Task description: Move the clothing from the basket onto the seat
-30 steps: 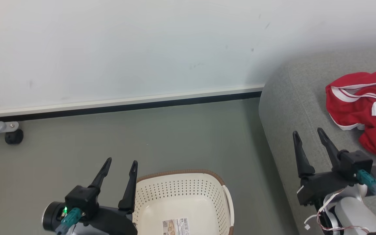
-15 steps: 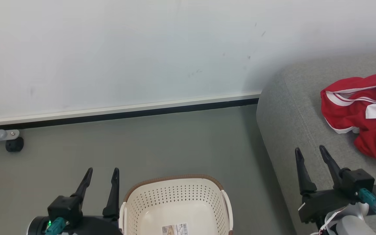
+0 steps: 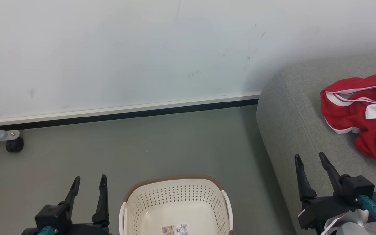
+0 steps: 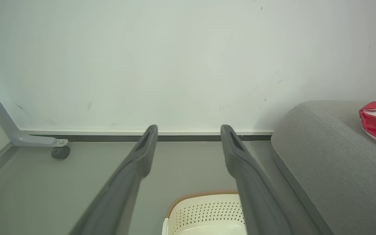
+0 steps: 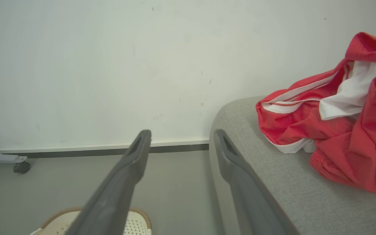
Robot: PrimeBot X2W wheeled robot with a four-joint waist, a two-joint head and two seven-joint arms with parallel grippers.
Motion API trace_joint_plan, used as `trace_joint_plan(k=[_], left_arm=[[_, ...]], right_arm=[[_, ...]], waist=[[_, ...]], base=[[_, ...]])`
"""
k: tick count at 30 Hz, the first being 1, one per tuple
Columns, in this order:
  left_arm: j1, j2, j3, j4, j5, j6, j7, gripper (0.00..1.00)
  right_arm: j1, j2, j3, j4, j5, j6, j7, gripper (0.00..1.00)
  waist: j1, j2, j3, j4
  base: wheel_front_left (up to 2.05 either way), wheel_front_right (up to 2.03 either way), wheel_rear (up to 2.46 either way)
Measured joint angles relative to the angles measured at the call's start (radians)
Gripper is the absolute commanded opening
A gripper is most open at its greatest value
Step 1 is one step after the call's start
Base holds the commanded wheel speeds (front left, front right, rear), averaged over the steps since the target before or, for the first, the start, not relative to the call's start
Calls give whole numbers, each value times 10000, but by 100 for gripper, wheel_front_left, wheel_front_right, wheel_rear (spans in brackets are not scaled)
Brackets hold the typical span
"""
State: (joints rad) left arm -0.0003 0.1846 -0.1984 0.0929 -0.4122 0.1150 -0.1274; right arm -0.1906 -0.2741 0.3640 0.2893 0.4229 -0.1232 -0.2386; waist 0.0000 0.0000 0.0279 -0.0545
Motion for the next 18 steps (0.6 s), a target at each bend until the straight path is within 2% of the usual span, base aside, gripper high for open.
trace_joint_plan(k=[18], left_arm=[[85,-121,198,-88,374,82,-19,100]], right_arm=[[143,36,-205,-439,-215,-12,278,100]], waist=[[0,0,138,63]], base=[[0,0,0]])
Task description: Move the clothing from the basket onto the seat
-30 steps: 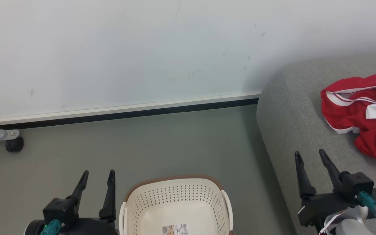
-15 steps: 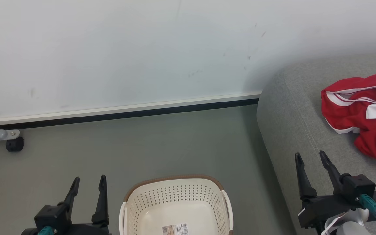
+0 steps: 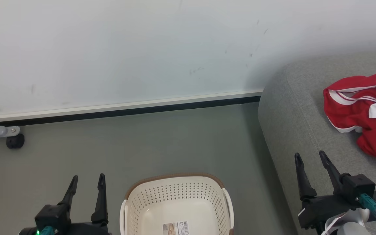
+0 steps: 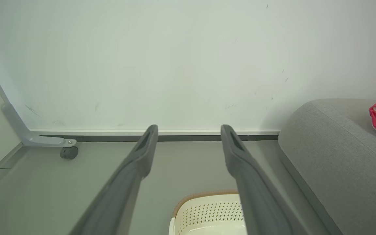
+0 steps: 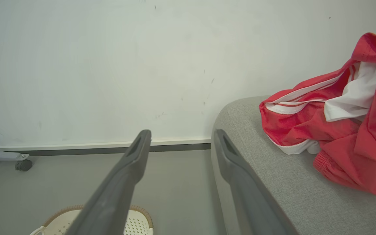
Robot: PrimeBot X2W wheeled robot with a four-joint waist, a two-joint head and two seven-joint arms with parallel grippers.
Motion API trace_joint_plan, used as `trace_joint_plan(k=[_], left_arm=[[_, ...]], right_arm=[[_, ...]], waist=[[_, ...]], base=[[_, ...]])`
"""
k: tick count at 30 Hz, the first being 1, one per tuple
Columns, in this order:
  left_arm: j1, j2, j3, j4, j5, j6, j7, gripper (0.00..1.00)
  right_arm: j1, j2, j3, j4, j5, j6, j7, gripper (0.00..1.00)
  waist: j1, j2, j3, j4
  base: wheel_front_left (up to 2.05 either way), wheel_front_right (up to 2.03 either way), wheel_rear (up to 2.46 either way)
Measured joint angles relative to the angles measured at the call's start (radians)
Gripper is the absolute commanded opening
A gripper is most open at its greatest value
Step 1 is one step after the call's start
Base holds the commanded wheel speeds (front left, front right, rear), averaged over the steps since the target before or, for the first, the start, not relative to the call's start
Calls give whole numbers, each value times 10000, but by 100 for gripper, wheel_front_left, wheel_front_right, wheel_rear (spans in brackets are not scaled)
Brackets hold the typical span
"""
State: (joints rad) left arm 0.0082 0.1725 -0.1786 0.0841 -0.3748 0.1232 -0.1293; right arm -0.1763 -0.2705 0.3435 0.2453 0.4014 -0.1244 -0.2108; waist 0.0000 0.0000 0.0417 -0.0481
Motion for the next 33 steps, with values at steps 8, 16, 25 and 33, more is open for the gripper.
trace_joint_plan(k=[8,16,25,33], left_arm=[[-1,-4,25,19,176,0,6,100],[-1,-75,58,48,284,2,13,100],[189,-236,105,443,-31,-100,121,0],[176,-330,360,617,-1103,-276,318,0]], right_arm=[[3,31,-69,-82,-63,-2,161,100],[29,31,-205,-161,-65,-2,247,100],[370,299,-357,196,194,104,345,0],[370,449,-723,228,1258,290,639,0]], waist=[[0,0,30,-11],[1,1,40,-9],[0,0,29,5],[0,0,-18,55]], base=[[0,0,0],[0,0,0],[0,0,0],[0,0,0]])
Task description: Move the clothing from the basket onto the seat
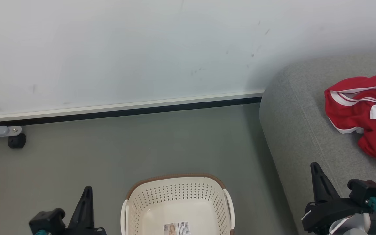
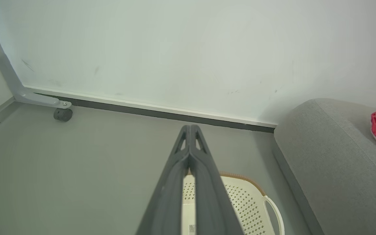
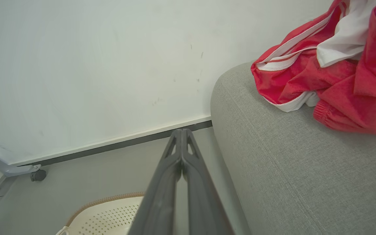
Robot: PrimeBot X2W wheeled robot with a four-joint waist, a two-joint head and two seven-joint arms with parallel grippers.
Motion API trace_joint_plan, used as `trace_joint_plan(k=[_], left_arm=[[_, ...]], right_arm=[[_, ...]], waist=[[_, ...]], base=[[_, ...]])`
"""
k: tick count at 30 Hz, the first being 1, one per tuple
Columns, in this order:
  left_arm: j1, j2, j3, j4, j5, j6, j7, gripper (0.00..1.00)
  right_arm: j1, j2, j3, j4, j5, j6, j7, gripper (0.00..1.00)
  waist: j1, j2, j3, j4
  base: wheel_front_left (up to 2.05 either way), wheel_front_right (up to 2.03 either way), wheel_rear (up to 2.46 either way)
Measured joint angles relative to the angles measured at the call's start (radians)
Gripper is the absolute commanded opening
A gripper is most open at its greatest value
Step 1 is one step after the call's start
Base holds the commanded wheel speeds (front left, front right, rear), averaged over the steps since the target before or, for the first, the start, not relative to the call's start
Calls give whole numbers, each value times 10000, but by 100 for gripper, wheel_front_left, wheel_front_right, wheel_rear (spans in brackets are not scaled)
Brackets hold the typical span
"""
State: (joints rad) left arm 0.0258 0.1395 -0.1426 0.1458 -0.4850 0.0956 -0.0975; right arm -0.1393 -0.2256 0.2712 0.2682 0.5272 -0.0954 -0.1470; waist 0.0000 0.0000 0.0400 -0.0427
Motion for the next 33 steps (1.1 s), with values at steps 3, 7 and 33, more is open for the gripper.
trace_joint_plan(k=[3,7,33], left_arm=[[-18,-33,71,44,-364,-88,92,0],[-34,-98,173,109,-920,-178,213,0],[-333,-360,888,545,-4165,-796,849,0]], right_arm=[[0,54,-146,12,410,79,92,0],[1,146,-339,31,901,169,238,0],[59,662,-1542,111,4069,782,1032,0]], waist=[[0,0,-14,16],[0,0,-33,36],[0,0,-145,162]], base=[[0,0,0],[0,0,0],[0,0,0]])
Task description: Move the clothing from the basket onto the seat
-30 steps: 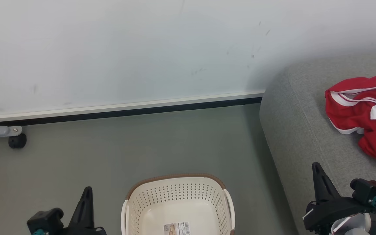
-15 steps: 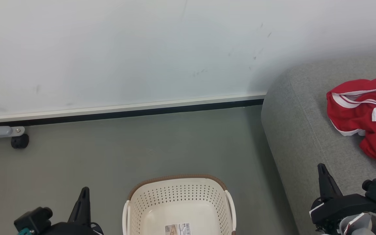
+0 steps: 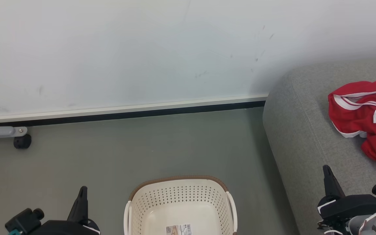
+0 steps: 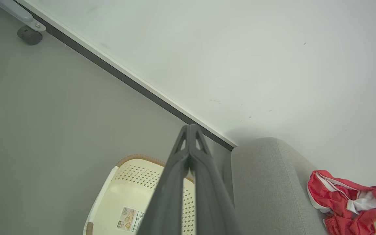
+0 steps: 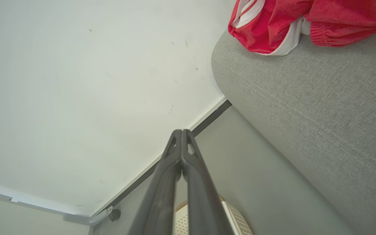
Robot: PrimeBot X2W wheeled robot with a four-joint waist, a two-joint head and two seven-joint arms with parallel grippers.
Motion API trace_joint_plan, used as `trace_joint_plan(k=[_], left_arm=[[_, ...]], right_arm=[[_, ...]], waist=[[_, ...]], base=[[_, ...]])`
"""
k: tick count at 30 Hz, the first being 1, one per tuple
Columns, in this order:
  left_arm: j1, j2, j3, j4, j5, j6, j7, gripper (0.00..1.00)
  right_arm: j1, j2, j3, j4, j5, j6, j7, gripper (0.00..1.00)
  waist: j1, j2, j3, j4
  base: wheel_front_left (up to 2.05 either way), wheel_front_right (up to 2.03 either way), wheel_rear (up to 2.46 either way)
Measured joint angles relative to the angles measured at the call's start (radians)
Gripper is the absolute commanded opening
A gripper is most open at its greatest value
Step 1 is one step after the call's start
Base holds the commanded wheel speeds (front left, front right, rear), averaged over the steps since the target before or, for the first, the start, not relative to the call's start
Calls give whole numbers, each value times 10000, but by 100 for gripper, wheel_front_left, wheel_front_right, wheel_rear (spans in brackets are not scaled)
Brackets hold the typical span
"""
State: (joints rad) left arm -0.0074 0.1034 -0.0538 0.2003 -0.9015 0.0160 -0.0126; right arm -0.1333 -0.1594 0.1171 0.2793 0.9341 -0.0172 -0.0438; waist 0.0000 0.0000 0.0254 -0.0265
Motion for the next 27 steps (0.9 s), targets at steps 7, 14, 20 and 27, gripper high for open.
trace_joint_plan(k=[7,14,20,27], left_arm=[[-101,-107,228,169,-1152,-253,213,0],[-176,-155,443,268,-2136,-431,385,0],[-288,-230,591,391,-2897,-546,548,0],[-337,-334,790,512,-3731,-721,694,0]], right_arm=[[18,192,-428,44,1091,226,267,0],[31,336,-752,69,1990,384,451,0],[53,481,-1032,100,2736,564,663,0],[103,617,-1361,125,3572,731,874,0]], waist=[[0,0,-40,45],[0,0,-71,80],[0,0,-98,110],[0,0,-129,145]], base=[[0,0,0],[0,0,0],[0,0,0],[0,0,0]])
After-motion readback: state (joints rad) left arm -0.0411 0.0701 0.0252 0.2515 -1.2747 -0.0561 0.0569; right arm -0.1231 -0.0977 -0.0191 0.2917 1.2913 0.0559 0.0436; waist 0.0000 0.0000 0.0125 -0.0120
